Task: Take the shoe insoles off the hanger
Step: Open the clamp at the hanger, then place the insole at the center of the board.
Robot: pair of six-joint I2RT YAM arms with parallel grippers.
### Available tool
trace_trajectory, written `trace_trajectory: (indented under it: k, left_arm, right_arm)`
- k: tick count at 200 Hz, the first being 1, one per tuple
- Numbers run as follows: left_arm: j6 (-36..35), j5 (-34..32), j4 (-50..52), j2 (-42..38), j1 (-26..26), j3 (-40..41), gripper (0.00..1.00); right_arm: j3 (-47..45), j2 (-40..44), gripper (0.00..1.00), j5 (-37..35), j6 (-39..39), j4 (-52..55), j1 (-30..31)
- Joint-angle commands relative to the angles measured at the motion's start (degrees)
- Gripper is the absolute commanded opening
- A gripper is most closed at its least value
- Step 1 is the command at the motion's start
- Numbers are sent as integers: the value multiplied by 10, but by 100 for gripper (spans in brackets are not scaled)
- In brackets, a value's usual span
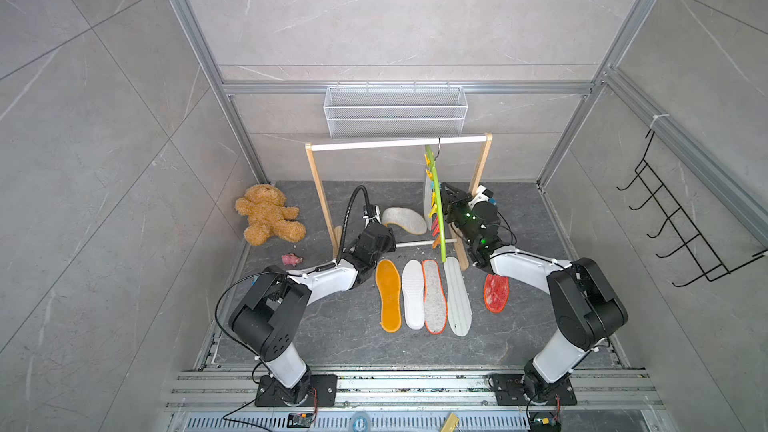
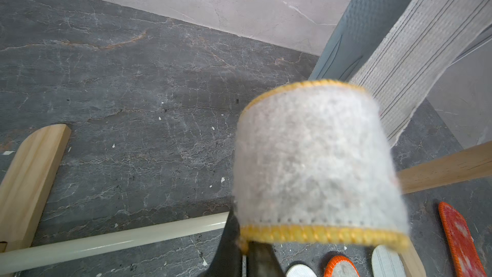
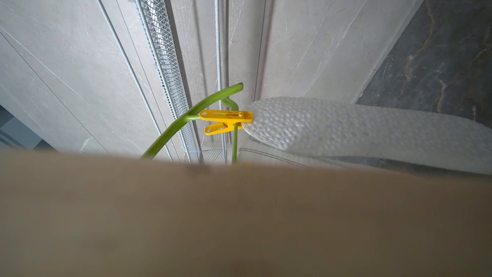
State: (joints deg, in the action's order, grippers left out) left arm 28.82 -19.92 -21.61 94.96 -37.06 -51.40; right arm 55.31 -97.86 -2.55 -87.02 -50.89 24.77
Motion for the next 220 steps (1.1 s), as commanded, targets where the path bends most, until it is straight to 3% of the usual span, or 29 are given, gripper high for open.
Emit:
trace_trajectory:
  k: [1,220]
  left_arm:
    - [9,-16,-10,-26,2,1,0]
    - [10,-13,-3,-34,6,4,0]
  right_arm:
    - [14,-9,20,14,5,-8,12]
    - [4,28,29,26,62,26,19]
